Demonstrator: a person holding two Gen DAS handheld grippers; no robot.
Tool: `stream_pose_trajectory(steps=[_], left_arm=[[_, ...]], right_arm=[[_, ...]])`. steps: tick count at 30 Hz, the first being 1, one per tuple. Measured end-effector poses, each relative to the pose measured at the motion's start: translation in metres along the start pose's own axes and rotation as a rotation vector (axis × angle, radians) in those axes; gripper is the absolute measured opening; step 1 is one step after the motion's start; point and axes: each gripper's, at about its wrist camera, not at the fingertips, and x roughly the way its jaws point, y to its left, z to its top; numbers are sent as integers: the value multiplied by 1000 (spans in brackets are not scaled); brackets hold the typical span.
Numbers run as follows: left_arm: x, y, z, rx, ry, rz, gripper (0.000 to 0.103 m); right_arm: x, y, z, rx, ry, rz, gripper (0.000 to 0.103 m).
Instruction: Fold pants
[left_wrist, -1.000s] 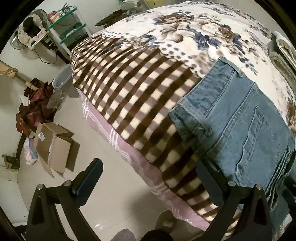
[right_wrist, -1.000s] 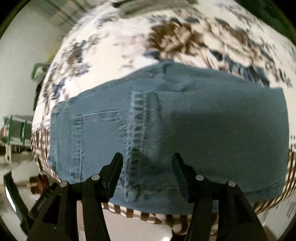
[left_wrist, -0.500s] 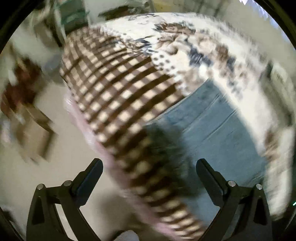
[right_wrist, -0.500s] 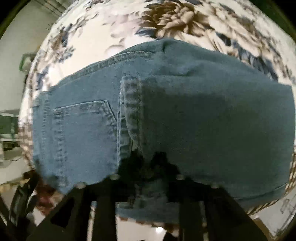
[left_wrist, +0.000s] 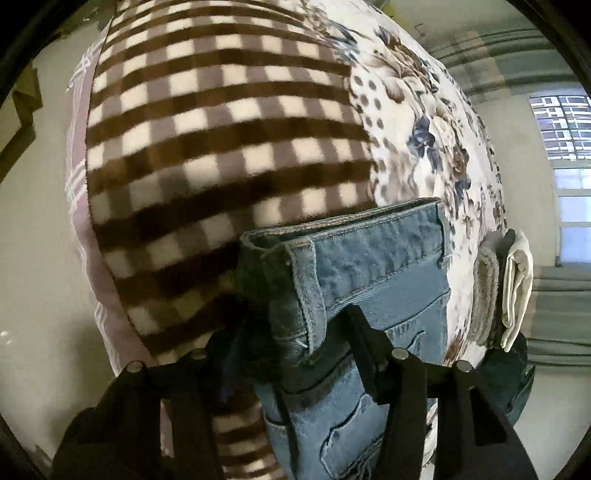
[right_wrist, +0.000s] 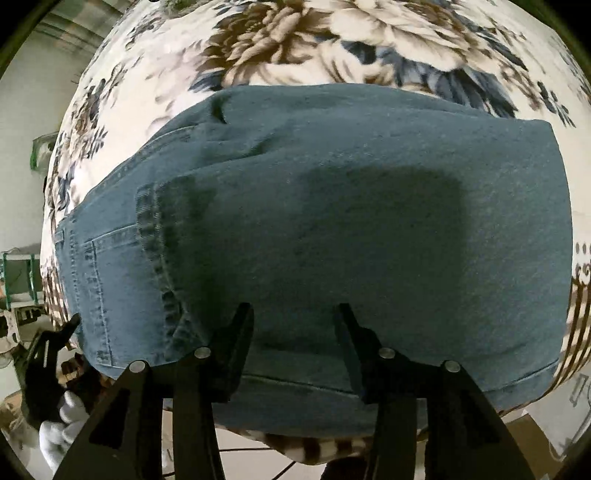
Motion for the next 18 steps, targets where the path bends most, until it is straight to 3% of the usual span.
stream_pose_trajectory(steps=[3,7,10,12,18], left_arm=[[8,-3,0,28,9,-22,68],[-2,-7,-6,68,3,6,69],[-19,14,-14,6,-34,-15,69],[-15,26,-14,-45,-38,-70,69],[13,12,2,-46,-38,-63,79]], right_arm=[[-2,-4,0,-9,5,12,48],[-5,-4,-4,-15,12,24,48],[-5,5,-2,-17,14,33,48],[-5,6,-2,-21,18,39,48],[5,7,2,-31,31,29,48]])
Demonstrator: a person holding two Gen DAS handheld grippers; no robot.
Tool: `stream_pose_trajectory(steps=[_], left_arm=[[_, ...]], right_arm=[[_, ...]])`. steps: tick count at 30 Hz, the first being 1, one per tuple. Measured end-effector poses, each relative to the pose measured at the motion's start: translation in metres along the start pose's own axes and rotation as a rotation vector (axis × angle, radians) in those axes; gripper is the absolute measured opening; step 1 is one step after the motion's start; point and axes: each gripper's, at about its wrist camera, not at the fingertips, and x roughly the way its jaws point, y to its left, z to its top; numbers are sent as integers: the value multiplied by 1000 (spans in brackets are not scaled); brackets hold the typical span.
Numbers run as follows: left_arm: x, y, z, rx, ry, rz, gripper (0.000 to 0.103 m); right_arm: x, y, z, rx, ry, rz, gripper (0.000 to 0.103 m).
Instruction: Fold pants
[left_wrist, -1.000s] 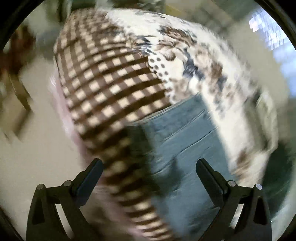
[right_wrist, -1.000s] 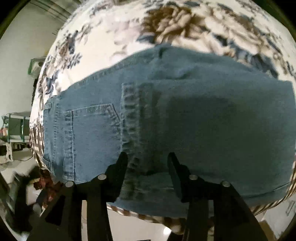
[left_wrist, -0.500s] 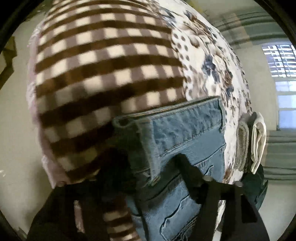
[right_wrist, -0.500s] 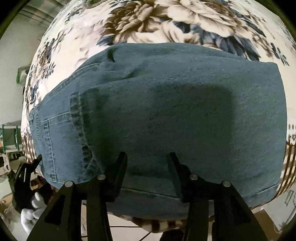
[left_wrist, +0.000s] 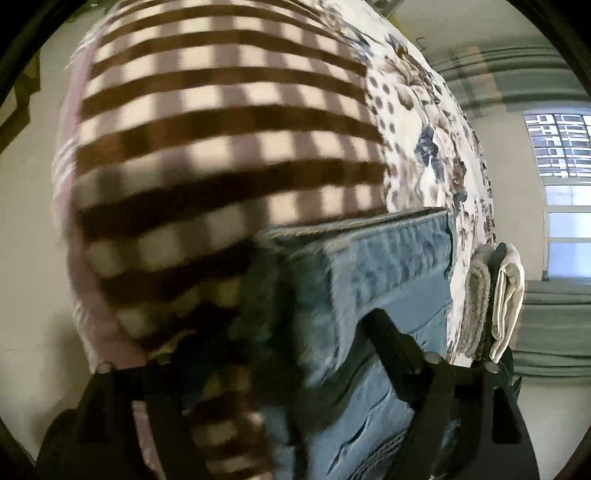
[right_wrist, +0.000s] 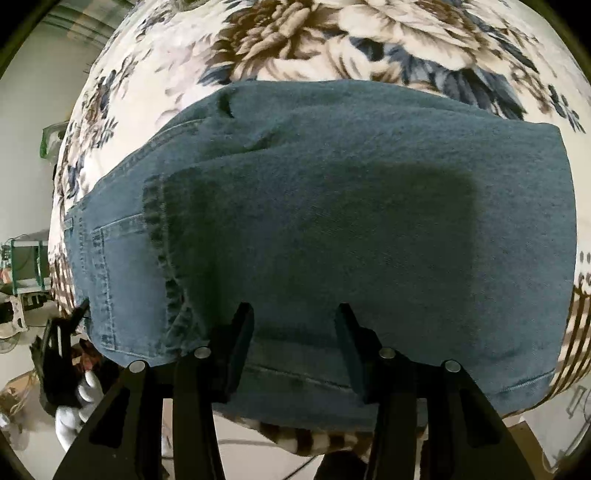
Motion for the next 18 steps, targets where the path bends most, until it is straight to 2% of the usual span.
stream_pose_trajectory(steps=[2,3,5,6,8,11,13,15,17,18], left_arm=[[2,-1,0,-9,-19,2,78],[-2,-2,-1,-16,-40,-5,74],[-16,-9,-5,28,-90,18,51],[-25,-13,-8,53,-115,24,44],[-40,-20,-14,93,-161,14,37],[-44,-22,-16,122,-179,-11,37],[-27,-18,-8,110,-146,1,41],[-8,-6,2,62,-103,-20,47],[-2,-4,7,35,-97,-49,45],[-6,-10,6,51,-118,-48,37]], right_arm=[[2,-3,2,13,0,6,48],[3,-4,3,18,0,10,48],[3,-4,3,14,-3,7,48],[1,-6,3,7,-6,1,48],[-1,-8,2,-2,-9,-2,48],[0,-13,1,-2,-1,-8,48],[2,-15,2,3,5,-4,48],[3,-15,3,6,7,-4,48],[3,-15,3,2,8,-6,48],[2,-15,3,3,6,-4,48]])
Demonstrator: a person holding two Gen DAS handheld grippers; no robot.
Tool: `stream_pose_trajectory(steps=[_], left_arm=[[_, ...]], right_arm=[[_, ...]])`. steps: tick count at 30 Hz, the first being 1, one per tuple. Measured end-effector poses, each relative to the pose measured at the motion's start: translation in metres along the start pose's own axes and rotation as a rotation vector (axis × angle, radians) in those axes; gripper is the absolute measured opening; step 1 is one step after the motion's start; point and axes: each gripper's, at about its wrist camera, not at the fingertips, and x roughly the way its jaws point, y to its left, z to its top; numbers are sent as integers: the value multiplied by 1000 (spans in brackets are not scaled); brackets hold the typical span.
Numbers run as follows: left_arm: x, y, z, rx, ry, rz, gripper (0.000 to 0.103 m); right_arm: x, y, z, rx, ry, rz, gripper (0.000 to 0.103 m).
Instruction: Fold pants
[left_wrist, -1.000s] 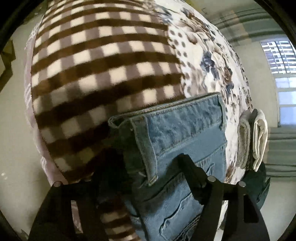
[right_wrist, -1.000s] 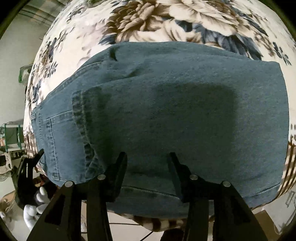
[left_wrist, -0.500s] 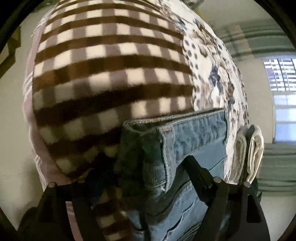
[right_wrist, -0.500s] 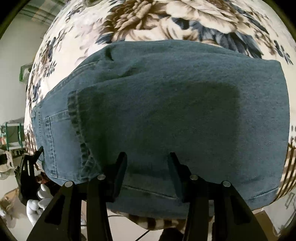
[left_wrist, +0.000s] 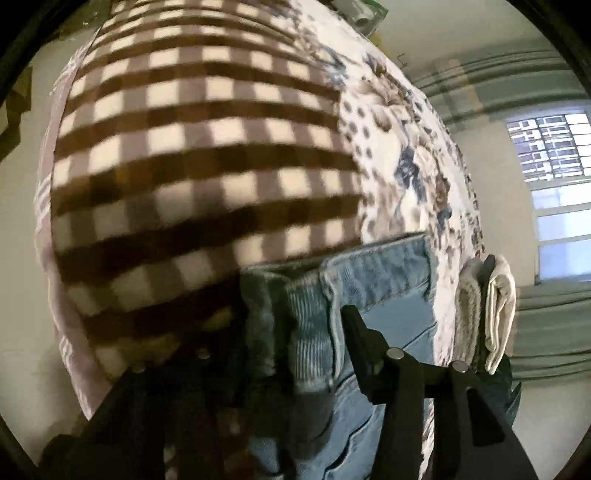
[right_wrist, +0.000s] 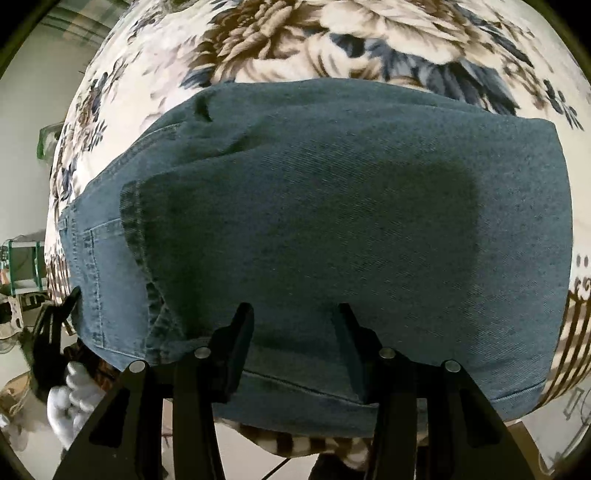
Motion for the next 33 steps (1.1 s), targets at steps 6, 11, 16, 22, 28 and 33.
stream_pose_trajectory(steps=[6,11,16,22,28,33], left_arm=[[-57,-68,-31,290,-150,10,23],[-105,-140,-84,490,-223,-13,22],[-141,-200,-157,673,-266,-38,22],[-148,-239,-266,787,-189,-66,22],[-126,-255,-387,911,-58,-75,21],[-77,-246,-475,1014,74,-12,21]], right_arm=[[-10,3,-2,-78,-57,-207,68],[-29,-14,-5,-89,-86,-249,90],[-61,-48,-9,-87,-123,-245,91],[-106,-125,-10,-61,-147,-200,92],[-137,-244,-11,34,-154,-189,92],[-144,-354,-18,147,-138,-232,92]])
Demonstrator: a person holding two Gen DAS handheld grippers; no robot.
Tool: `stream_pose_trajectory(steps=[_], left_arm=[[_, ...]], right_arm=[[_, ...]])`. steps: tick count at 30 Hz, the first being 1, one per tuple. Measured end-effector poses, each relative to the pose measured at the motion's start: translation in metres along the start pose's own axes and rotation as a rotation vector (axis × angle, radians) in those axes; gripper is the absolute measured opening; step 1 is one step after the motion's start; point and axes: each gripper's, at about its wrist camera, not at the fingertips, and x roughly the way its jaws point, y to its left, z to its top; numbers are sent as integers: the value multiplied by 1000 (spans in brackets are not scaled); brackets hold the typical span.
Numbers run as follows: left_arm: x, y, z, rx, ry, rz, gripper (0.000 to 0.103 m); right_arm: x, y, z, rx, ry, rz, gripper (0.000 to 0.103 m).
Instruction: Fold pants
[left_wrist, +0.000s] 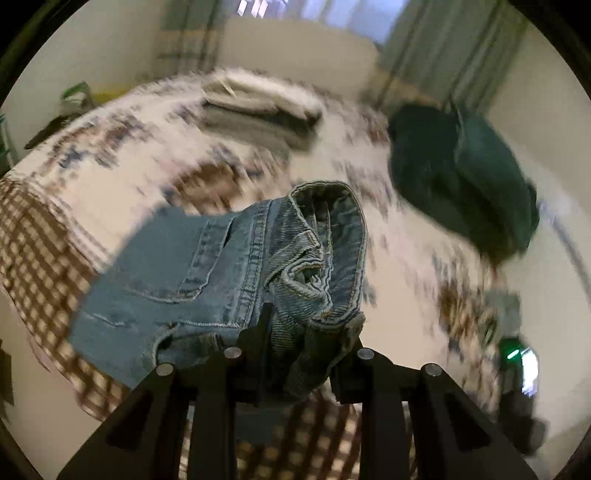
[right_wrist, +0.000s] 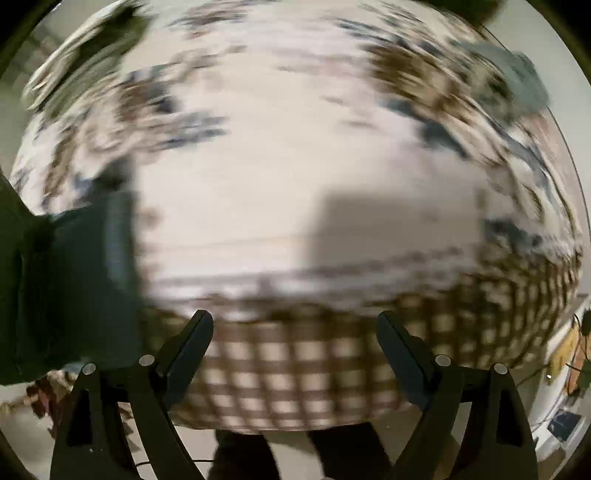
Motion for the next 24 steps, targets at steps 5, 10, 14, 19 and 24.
stream_pose_trajectory(steps=[5,10,14,19,24], left_arm=[[52,-33,-47,107,123,90,21],[71,-47,-56,149,208,153,25],[63,-51,-51,164,233,173,35],[31,-44,-24,164,210,229,83],[7,-7,13,171,148,321,87]], right_arm=[[15,-77,0,76,26,-37,92],[24,-118,-3,112,50,-35,92],[27,-128,-1,113,46,46,92],[21,-107,17,89,17,281,92],[9,-52,32,46,13,490,92]])
